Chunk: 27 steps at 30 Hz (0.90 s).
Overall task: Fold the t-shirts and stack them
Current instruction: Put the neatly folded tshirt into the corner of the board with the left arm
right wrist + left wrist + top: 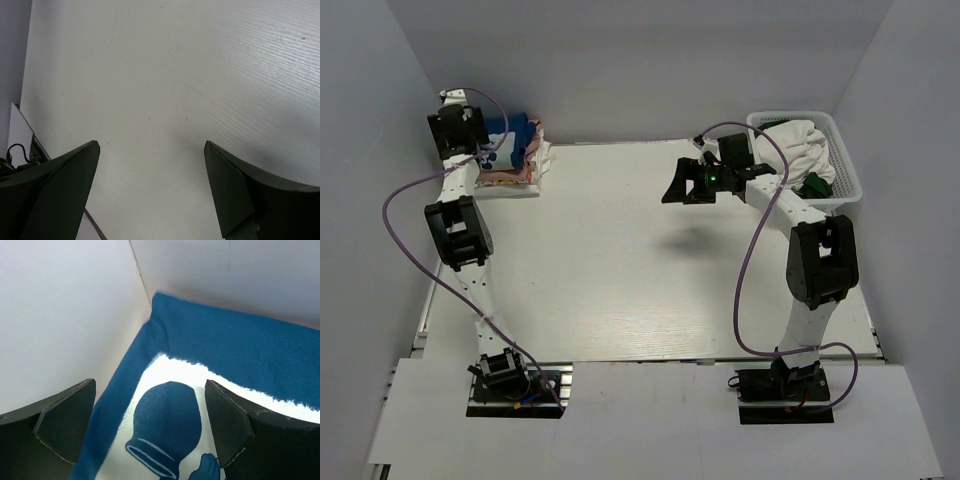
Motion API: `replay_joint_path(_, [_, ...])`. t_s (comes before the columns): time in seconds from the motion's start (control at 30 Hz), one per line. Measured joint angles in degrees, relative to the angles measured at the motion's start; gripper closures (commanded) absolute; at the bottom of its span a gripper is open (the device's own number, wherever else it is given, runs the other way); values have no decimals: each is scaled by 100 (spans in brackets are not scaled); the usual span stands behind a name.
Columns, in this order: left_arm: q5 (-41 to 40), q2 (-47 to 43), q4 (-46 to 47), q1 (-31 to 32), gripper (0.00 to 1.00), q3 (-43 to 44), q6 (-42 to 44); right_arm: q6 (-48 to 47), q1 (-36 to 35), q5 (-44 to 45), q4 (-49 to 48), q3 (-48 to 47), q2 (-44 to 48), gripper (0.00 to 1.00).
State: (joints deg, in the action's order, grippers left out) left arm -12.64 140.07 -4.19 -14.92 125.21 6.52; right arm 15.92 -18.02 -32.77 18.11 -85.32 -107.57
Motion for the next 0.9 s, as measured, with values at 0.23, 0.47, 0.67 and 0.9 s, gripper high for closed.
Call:
replay_joint_path(0.23, [74,-374,-20,48,0,-610,-85,11,-7,-24,-22,20,0,9])
replay_joint_path(0.47, [774,-1432,-107,175,0,-1838,-433,11,-28,-46,-103,424,76,9])
replay_joint_path(0.67, [1141,-2350,-118,299,0,-2103,-601,7,-50,26,-162,944,688,9])
replay_joint_path(0.9, [1499,-4253,24,660,0,-3928,-1167,208,-42,63,-804,2111,2009,9])
